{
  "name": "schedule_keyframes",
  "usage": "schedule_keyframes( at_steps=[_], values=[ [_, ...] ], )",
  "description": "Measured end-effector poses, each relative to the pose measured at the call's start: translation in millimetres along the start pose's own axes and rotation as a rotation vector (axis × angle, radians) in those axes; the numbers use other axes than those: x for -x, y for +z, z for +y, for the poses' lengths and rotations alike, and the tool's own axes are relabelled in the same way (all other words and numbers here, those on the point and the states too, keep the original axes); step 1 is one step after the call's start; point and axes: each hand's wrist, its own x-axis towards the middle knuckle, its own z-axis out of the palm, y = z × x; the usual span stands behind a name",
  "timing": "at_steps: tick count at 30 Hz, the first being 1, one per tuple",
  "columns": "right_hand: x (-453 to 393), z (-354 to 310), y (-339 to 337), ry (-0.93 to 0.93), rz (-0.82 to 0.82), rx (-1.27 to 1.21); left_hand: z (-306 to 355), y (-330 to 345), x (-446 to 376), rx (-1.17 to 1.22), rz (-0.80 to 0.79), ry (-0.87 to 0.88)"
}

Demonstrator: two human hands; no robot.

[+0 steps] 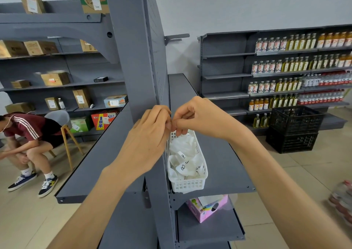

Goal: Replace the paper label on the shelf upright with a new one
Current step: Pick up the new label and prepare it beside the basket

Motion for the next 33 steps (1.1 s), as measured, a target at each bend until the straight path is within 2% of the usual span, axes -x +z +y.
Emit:
schedule_keyframes(
  at_steps=[7, 15, 19, 28, 33],
  values=[
    [-0.7, 3.5, 8.8, 0.044, 0.076, 0.022, -0.1, 1.9, -2.7, -0.075, 0.032, -0.006],
    [1.3, 22.8, 6.9, 0.061, 0.091, -0.154, 3.3, -3.9, -3.8, 0.236, 0.143, -0.119],
    [-0.7, 45.0, 13.6, 0.153, 0.091, -0.213, 5.7, -6.0, -7.8, 0.311, 0.197, -0.152],
    [-4.3, 95.4, 39.9, 0.356, 0.045, -0.239, 7.1, -8.7, -13.1, 0.3, 0.247, -0.148],
    [-3.3, 127.2, 65.0, 0.485, 0.1, -0.059, 8.6, -10.8, -15.0, 0.303, 0.284, -0.164]
  ],
)
